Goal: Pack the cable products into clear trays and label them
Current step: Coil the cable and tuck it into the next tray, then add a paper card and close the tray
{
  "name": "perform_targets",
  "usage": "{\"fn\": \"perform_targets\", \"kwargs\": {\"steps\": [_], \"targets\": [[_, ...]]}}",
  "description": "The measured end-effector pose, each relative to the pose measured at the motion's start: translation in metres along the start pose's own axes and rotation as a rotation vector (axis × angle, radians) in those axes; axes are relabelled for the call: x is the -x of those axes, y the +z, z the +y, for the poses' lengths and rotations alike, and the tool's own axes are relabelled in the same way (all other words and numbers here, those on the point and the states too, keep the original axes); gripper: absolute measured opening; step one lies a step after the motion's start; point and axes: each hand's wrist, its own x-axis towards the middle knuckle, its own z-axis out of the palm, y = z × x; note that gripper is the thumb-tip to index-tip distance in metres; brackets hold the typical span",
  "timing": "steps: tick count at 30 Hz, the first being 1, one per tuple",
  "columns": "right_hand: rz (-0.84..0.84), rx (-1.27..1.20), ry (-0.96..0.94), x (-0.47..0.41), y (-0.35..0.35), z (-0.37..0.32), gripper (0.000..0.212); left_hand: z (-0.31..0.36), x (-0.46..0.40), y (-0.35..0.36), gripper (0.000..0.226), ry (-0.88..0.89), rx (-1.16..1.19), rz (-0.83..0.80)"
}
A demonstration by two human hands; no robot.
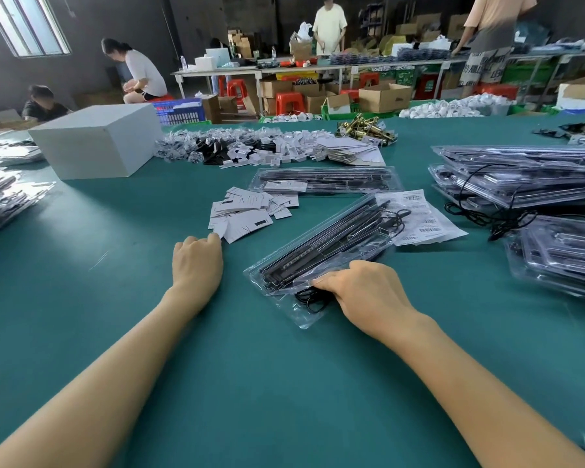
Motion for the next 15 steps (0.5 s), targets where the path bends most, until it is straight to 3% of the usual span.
{"fn": "perform_targets", "kwargs": {"steps": [5, 7, 11, 15], "targets": [[-0.017, 0.026, -0.009, -0.001, -0.003, -0.001, 0.046, 0.004, 0.02, -0.032, 0.013, -0.123, 0.455, 0.184], [-0.008, 0.034, -0.007, 0.0, -0.004, -0.002, 0.043, 0.01, 0.042, -0.045, 0.015, -0.176, 0.684, 0.186], [-0.006, 0.055, -0.011, 0.001, -0.005, -0.004, 0.046, 0.022, 0.104, -0.061, 0.032, -0.208, 1.152, -0.042], [0.002, 0.043, -0.014, 0.0, -0.007, -0.005, 0.052, 0.037, 0.144, -0.062, 0.034, -0.079, 1.229, -0.329]]}}
